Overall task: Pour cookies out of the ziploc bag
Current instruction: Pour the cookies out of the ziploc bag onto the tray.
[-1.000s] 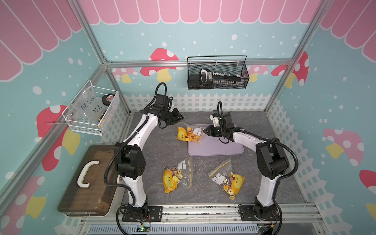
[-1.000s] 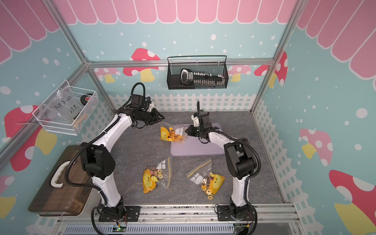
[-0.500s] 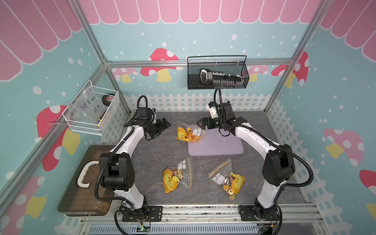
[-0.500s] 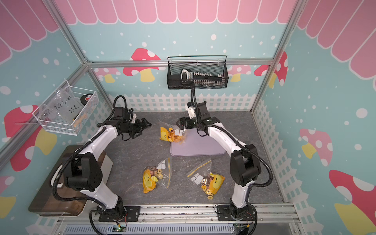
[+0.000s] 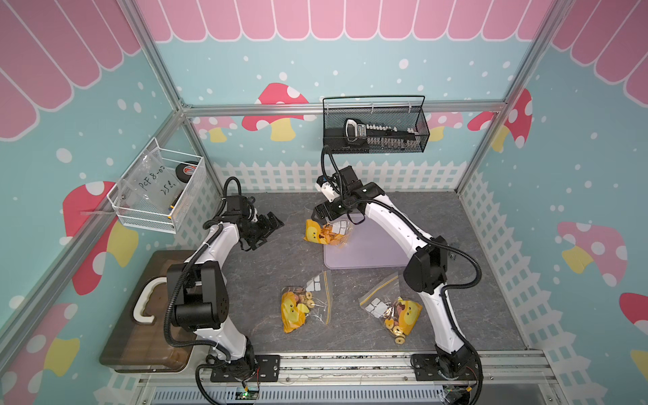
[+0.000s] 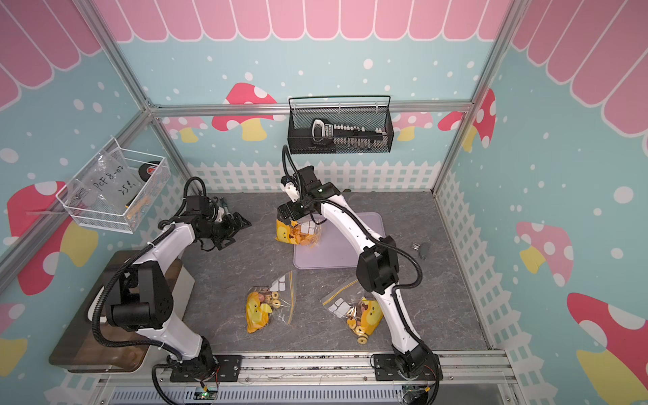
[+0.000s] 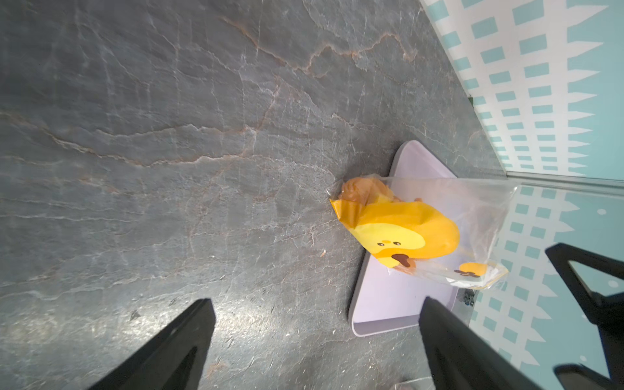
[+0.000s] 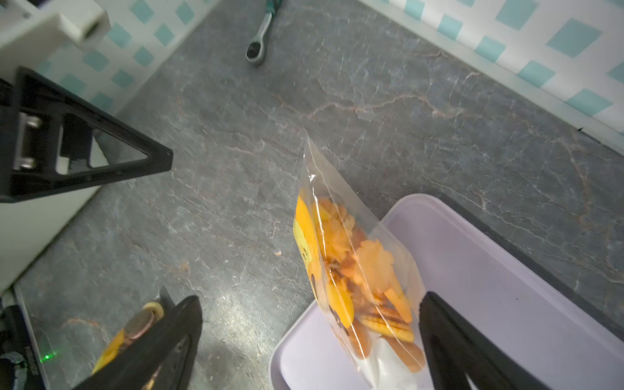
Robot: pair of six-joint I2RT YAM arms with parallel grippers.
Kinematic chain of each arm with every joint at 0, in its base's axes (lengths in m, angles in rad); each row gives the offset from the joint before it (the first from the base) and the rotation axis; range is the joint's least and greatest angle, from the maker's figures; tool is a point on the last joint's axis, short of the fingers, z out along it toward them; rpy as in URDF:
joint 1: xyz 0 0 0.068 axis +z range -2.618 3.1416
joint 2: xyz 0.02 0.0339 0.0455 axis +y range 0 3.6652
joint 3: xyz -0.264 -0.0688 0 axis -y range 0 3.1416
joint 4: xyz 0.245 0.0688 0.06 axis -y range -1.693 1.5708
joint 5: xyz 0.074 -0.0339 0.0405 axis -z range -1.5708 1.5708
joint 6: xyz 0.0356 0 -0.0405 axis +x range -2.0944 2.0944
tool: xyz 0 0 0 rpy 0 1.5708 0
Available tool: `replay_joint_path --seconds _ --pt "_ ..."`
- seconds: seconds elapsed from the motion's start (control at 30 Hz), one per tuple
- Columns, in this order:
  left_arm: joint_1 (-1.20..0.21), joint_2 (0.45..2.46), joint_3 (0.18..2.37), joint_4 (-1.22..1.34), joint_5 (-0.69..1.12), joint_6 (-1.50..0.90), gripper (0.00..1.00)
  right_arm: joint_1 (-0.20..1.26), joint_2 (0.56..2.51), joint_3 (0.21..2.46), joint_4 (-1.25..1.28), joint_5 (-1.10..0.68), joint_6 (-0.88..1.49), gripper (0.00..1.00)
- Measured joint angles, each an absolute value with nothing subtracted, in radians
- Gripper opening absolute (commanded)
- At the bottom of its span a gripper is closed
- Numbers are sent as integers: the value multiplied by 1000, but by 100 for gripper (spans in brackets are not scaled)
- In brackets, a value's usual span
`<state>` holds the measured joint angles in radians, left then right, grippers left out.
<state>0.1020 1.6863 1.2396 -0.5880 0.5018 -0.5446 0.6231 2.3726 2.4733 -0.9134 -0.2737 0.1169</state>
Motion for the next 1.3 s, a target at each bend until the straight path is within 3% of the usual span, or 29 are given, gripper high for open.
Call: replay_joint_path --seconds 0.3,0.97,1.3 --pt "102 1686 1217 -554 539 -546 99 630 2436 2601 -1013 -260 33 99" --pt "103 1686 1208 -505 597 -572 99 659 2521 2618 -966 -245 -6 94" --pt "105 1686 1202 -495 608 -580 99 673 2579 2620 -820 -200 29 76"
